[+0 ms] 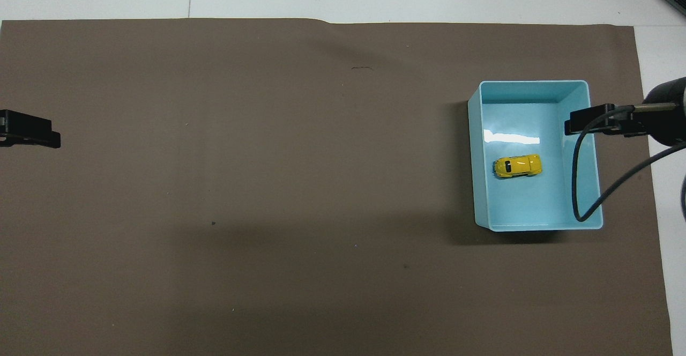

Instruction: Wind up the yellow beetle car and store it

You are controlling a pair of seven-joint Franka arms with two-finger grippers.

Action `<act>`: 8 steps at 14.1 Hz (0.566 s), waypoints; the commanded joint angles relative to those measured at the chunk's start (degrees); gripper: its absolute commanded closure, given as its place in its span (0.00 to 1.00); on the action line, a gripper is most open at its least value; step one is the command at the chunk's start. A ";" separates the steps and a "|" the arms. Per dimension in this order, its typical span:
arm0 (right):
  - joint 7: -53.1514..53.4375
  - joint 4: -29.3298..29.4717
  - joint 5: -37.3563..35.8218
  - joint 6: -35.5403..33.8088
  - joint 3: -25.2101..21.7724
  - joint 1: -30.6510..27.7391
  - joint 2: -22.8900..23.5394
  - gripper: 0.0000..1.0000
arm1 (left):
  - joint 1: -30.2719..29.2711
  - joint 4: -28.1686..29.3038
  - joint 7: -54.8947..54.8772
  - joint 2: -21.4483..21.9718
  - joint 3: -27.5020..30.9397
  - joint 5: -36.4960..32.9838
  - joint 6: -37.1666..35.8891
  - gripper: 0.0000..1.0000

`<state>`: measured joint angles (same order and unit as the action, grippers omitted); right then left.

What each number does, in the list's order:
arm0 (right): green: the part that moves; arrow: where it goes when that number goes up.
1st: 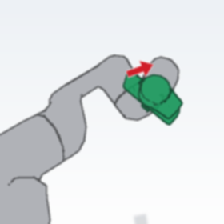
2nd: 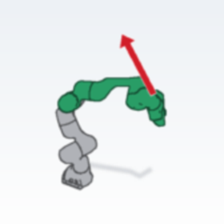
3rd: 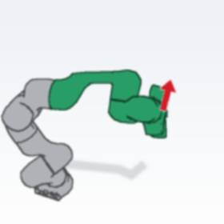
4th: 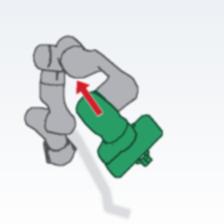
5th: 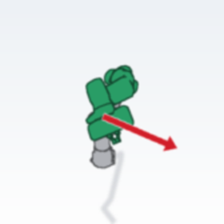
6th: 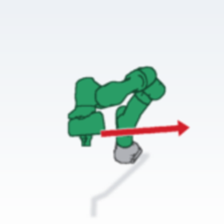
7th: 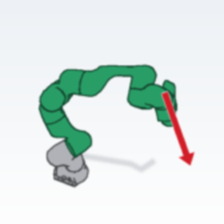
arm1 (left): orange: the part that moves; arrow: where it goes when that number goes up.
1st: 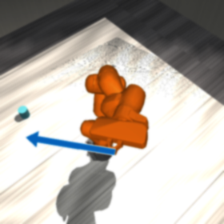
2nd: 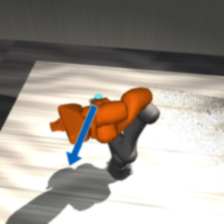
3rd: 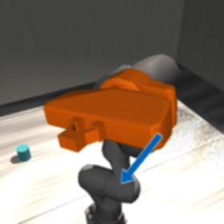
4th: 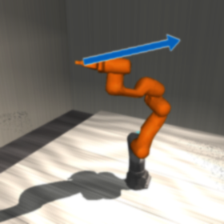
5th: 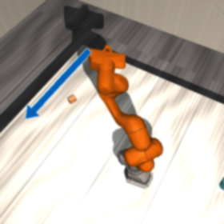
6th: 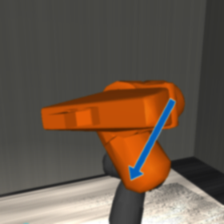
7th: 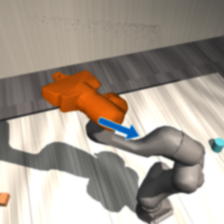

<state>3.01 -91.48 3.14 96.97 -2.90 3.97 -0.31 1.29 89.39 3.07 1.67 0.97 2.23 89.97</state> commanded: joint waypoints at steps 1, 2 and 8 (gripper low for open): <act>0.77 0.25 0.90 -0.38 -0.09 -0.02 -0.30 0.00 | -0.15 0.09 -0.17 0.70 0.08 0.15 -1.02 0.00; 0.77 0.25 0.90 -0.38 -0.09 -0.02 -0.30 0.00 | -0.15 0.09 -0.17 0.70 0.08 0.15 -1.02 0.00; 0.77 0.25 0.82 -0.90 -0.08 0.07 -0.30 0.00 | -0.15 0.09 -0.17 0.70 0.08 0.15 -1.02 0.00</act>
<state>3.01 -91.48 3.14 96.96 -2.90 4.11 -0.31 1.29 89.39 3.07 1.67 0.97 2.23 89.97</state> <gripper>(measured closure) 0.000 0.000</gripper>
